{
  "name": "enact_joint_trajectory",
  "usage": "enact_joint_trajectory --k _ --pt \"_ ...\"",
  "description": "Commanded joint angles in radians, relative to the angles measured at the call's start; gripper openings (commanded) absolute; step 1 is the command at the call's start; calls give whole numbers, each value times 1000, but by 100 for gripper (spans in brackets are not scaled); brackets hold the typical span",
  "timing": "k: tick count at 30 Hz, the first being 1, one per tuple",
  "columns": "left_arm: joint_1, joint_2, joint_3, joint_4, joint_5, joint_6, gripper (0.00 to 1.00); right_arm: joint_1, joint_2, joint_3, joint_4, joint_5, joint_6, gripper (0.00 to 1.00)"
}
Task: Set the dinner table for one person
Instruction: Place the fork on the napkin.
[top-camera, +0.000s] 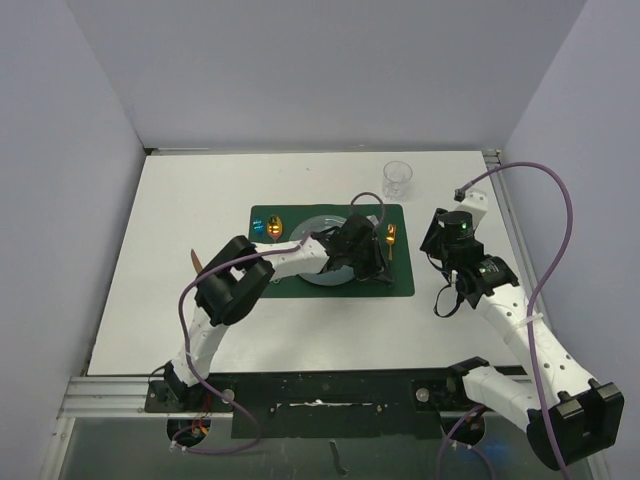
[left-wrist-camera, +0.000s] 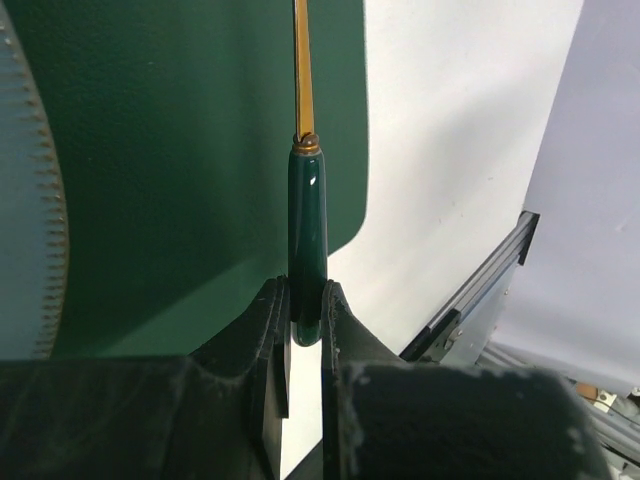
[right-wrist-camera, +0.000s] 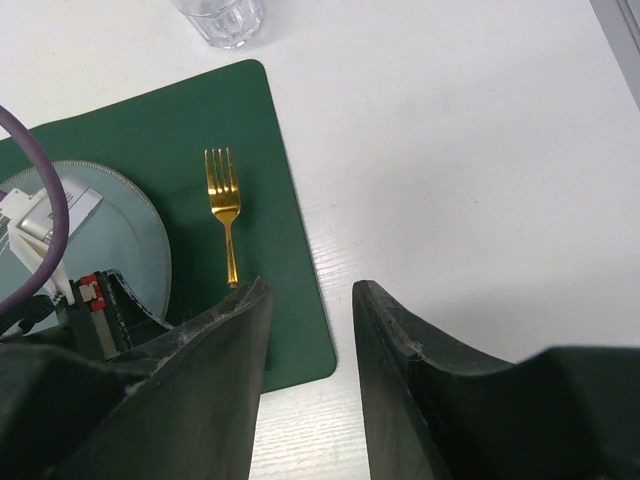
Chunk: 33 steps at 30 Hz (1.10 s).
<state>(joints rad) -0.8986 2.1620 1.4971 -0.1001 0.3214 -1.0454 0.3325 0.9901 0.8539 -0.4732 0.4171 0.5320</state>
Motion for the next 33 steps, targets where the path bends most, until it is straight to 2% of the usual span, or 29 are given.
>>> enact_joint_trajectory --k 1,16,18,22,33 --pt "-8 42 -19 110 -8 -45 0 -8 -30 45 11 29 -6 39" --pt "-8 143 -31 222 13 -103 0 -8 -54 34 -11 32 -3 39" --pt "-10 136 -30 217 13 -102 10 -8 -54 34 -10 32 -3 39" --pt "-10 94 -43 191 -20 -89 20 -7 -51 34 -6 27 -2 39" --pt "-10 -14 -45 82 -91 -15 27 -8 -28 31 23 1 2 39"
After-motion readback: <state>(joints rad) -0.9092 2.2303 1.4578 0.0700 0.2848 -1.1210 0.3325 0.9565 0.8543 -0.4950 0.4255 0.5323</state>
